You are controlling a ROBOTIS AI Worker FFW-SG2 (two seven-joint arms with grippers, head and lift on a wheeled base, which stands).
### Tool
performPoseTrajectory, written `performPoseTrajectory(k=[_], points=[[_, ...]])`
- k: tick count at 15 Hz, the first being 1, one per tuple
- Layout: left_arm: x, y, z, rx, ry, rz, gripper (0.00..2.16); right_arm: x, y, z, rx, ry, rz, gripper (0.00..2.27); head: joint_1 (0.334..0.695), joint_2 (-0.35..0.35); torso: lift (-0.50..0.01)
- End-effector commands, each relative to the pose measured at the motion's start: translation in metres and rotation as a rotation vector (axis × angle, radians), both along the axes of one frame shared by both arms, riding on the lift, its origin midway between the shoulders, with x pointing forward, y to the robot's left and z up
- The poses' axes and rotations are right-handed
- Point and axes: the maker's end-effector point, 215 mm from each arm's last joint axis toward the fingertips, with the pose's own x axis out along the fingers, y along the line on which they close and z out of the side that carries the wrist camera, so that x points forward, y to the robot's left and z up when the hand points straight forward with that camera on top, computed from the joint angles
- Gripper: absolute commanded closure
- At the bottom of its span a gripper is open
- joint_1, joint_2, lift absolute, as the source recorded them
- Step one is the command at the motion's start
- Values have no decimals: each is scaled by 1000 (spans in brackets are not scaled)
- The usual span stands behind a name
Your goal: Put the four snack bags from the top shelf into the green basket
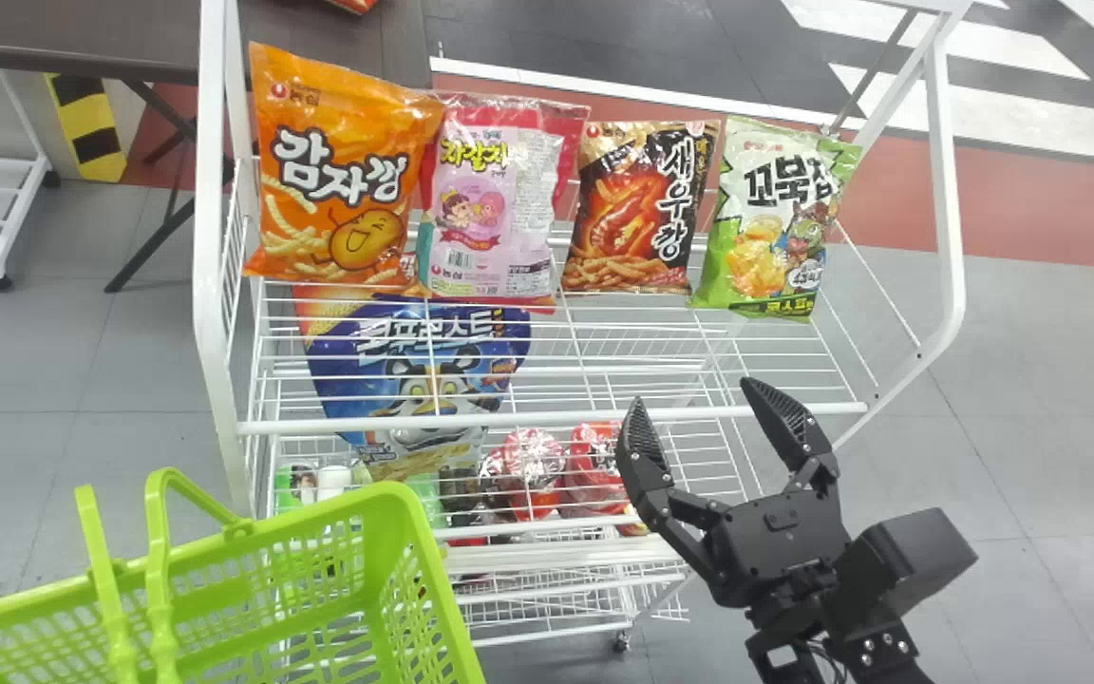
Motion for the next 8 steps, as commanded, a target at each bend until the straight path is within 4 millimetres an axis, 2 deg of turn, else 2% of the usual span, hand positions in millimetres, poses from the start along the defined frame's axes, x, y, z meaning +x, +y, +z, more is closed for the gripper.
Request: performPoseTrajectory(k=[1, 8], points=[[-2, -1, 3, -11, -3, -8, 2148, 0, 0, 0, 1, 0, 1, 80, 695, -289, -6], [-1, -1, 2, -11, -6, -8, 2148, 4, 5, 2, 6, -6, 7, 80, 695, -285, -6]])
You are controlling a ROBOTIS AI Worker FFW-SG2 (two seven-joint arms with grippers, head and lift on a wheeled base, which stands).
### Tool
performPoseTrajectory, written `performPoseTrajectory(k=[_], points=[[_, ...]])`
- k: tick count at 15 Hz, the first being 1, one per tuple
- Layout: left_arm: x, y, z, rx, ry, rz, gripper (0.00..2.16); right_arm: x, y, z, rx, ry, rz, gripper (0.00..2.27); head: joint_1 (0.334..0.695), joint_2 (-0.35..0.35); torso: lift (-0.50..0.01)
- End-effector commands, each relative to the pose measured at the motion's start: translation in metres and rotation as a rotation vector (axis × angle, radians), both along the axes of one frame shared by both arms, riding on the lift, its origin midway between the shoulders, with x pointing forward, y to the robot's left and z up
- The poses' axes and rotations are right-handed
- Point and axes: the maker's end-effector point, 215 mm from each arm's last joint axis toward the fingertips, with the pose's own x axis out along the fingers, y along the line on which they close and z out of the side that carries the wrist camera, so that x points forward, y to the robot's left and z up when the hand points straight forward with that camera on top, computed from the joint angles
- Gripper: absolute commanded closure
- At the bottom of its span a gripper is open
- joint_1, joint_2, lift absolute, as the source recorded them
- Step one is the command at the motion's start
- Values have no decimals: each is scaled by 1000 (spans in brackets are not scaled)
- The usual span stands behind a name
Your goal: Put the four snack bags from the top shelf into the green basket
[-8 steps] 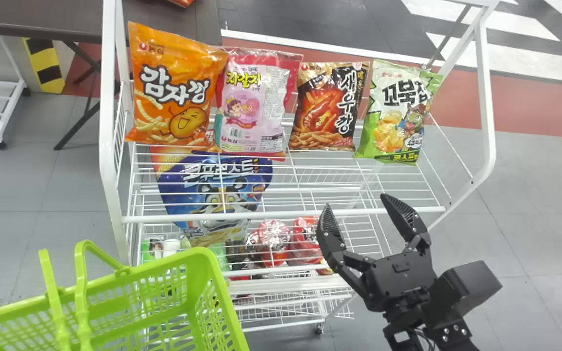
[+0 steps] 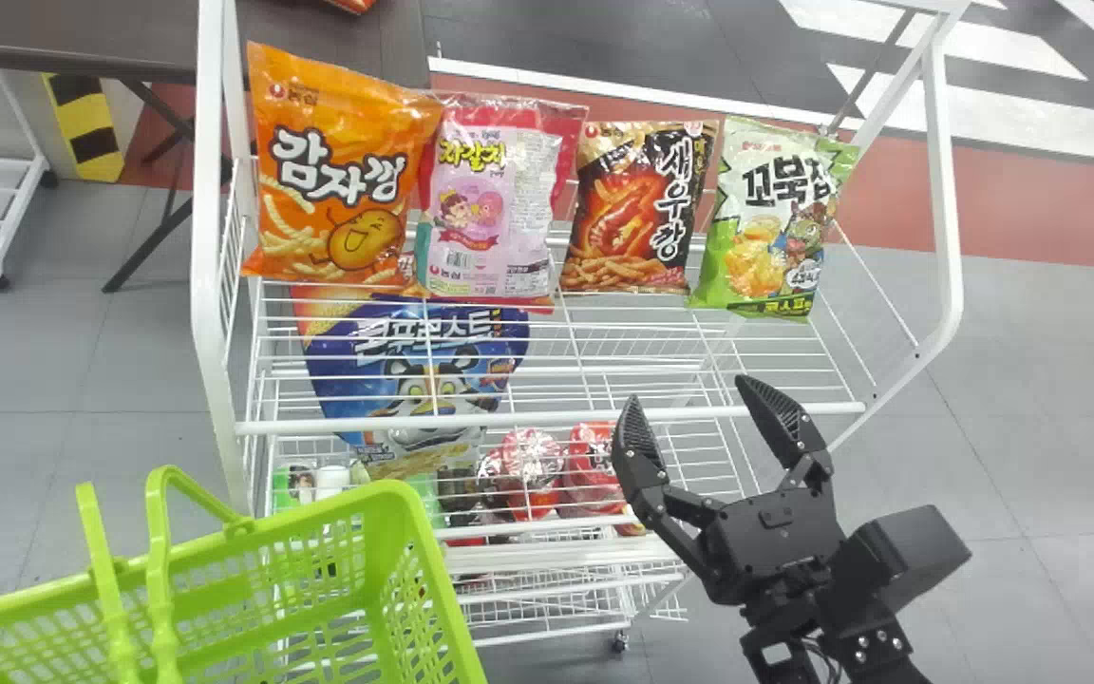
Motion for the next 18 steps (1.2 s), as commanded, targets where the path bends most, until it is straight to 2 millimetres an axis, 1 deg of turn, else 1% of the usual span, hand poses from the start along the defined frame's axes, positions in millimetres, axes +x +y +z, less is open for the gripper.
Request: performPoseTrajectory(k=[1, 4, 5, 6, 7, 9, 10, 11, 12, 14, 15, 17, 18], points=[[-1, 0, 2, -8, -3, -7, 2148, 2, 3, 0, 2, -3, 3, 80, 695, -283, -6], [-2, 0, 2, -8, -1, -7, 2148, 7, 6, 1, 6, -7, 9, 80, 695, -276, -5], [-2, 0, 2, -6, -2, -9, 2148, 12, 9, 0, 4, -2, 13, 80, 695, -272, -5], [-2, -1, 2, -7, -2, -10, 2148, 19, 18, 4, 8, -8, 26, 80, 695, -269, -5], [-2, -1, 2, -7, -2, -10, 2148, 25, 26, 0, 14, 8, 38, 80, 695, -262, -5], [-5, -3, 0, -2, 3, -20, 2148, 46, 48, -5, 22, 33, 54, 76, 695, -237, -5], [-5, -3, -1, -1, 5, -21, 2148, 56, 61, -8, 22, 45, 71, 76, 695, -202, -5], [-6, -3, -1, 0, 7, -22, 2148, 69, 79, -13, 25, 63, 92, 76, 695, -186, -5], [-7, -3, -1, 0, 8, -22, 2148, 82, 85, -17, 20, 78, 88, 76, 695, -165, -5], [-8, -3, -2, 0, 10, -22, 2148, 113, 116, -26, 18, 113, 124, 70, 695, -120, -5], [-8, -2, -2, 1, 11, -23, 2148, 127, 134, -30, 17, 130, 149, 70, 695, -76, -5], [-9, -2, -3, 2, 13, -22, 2148, 151, 161, -31, 14, 130, 181, 70, 695, -23, -5], [-9, -1, -3, 6, 13, -22, 2148, 159, 183, -37, 9, 142, 215, 70, 695, 5, -5]])
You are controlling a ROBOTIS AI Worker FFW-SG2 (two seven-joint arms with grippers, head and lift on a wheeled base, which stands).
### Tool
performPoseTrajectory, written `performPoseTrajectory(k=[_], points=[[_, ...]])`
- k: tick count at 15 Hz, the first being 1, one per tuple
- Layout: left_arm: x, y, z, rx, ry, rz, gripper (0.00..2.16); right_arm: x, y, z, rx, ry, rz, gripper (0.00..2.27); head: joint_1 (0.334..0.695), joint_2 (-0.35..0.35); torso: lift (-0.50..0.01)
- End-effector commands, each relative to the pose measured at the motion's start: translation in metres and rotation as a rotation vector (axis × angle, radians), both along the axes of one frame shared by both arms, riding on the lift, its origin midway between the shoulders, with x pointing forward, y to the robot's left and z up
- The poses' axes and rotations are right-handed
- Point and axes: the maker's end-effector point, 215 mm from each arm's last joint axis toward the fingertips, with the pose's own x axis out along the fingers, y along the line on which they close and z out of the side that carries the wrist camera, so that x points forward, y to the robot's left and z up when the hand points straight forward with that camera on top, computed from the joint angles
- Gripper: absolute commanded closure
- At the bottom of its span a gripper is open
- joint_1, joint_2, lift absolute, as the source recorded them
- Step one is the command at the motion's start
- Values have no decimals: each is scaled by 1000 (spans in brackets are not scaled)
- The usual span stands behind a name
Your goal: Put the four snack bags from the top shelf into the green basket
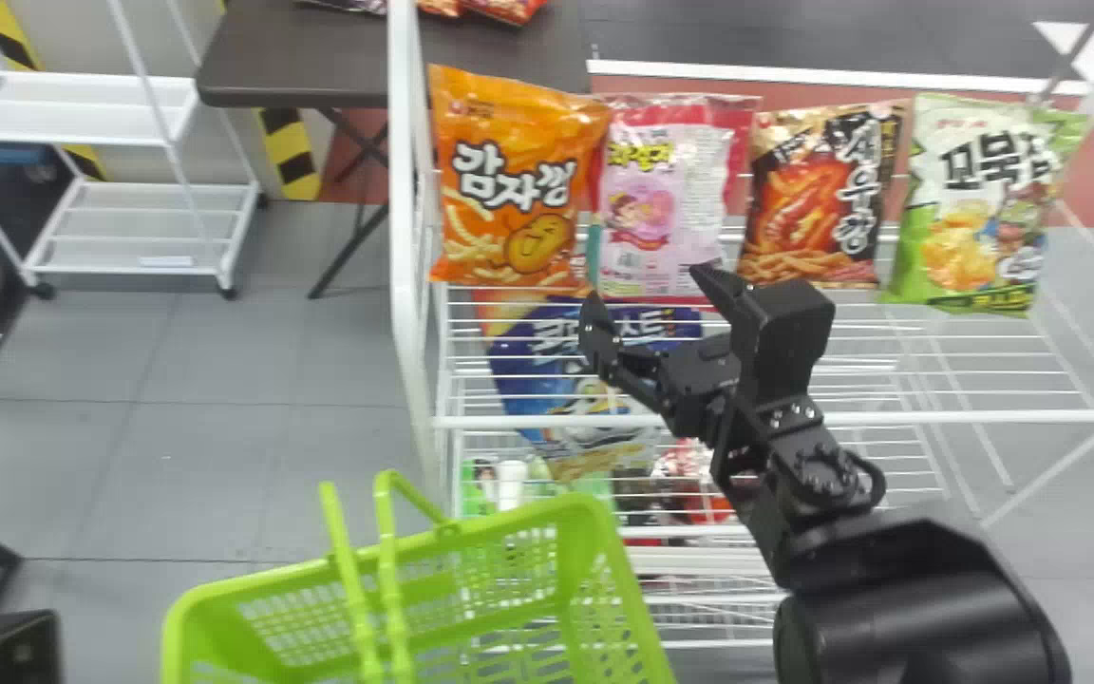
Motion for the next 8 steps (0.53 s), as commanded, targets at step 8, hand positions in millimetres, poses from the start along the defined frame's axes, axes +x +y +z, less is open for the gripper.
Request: performPoseTrajectory(k=[8], points=[[3, -2, 3, 10, -27, -71, 2148, 82, 85, -12, -89, 11, 60, 70, 695, 146, -5]])
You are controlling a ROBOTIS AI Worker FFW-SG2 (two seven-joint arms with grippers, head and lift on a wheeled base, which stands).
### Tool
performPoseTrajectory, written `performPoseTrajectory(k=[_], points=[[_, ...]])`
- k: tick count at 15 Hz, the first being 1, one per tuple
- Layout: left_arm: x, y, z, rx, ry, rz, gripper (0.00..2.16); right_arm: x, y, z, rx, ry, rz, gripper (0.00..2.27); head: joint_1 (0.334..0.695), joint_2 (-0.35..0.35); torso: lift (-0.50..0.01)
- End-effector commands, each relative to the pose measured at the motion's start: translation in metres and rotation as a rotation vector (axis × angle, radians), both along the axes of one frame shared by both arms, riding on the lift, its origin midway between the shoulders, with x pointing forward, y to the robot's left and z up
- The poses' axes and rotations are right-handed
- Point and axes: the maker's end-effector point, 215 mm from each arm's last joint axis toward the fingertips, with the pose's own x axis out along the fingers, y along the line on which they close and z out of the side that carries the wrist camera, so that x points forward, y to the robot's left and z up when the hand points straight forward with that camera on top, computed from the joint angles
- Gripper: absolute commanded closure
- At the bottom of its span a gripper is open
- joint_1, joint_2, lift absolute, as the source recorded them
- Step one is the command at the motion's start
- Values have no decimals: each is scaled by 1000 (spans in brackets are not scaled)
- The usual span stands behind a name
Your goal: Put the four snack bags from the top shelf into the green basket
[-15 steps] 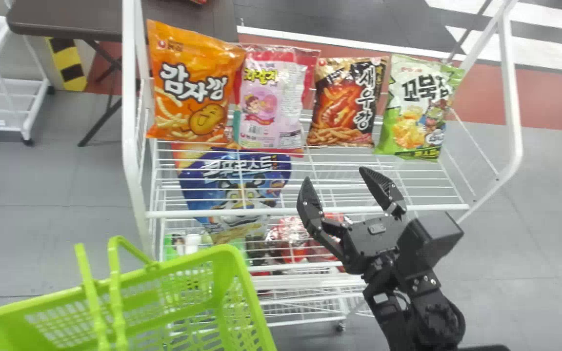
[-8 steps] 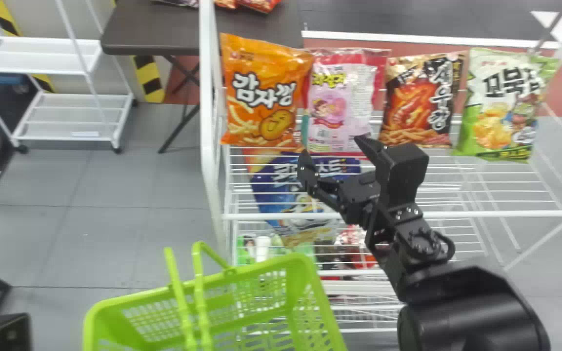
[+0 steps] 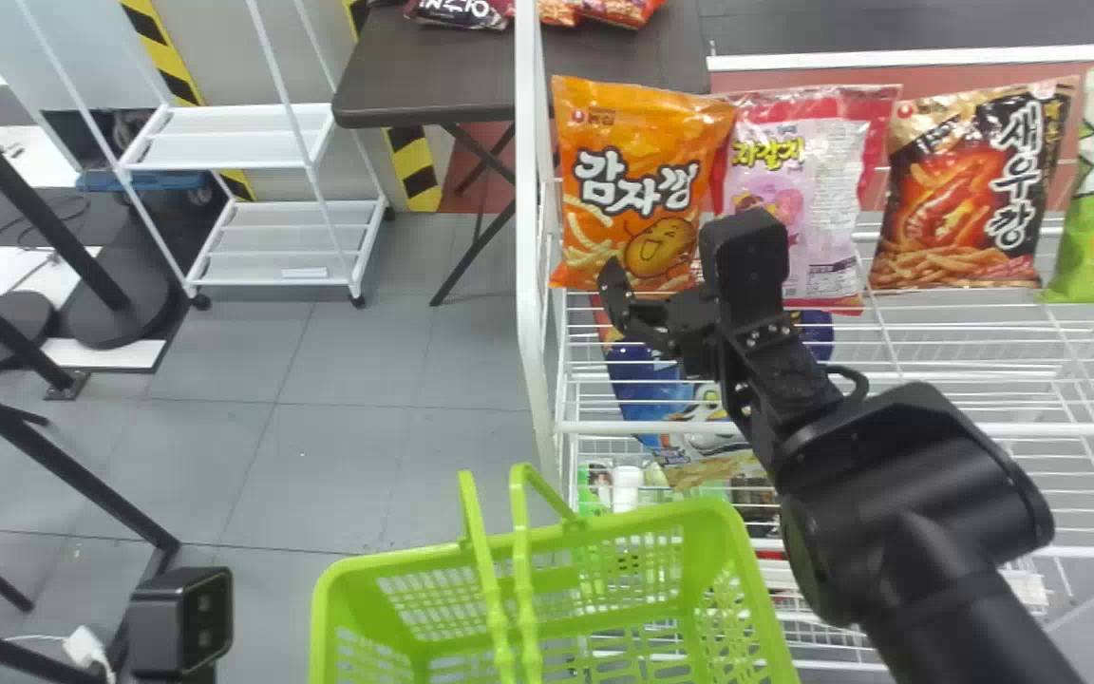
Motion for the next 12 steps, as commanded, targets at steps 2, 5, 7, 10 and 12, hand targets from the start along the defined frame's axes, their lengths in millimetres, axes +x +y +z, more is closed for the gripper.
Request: performPoseTrajectory(k=[2, 5, 7, 10, 12], points=[[-2, -2, 2, -7, -5, -31, 2148, 29, 19, -1, -20, 12, 24, 66, 695, 155, -5], [-3, -4, 1, -7, -4, -48, 2148, 47, 22, -11, -80, 12, 28, 56, 695, 170, -5], [-4, -4, 1, -8, -4, -51, 2148, 61, 16, -17, -119, 22, 25, 124, 695, 169, -5], [-5, -3, -1, -4, 2, -60, 2148, 74, 7, -27, -177, 35, 7, 822, 695, 158, -5], [-6, -1, -2, 3, 3, -65, 2148, 74, 7, -29, -190, 36, -3, 1980, 695, 144, -5]])
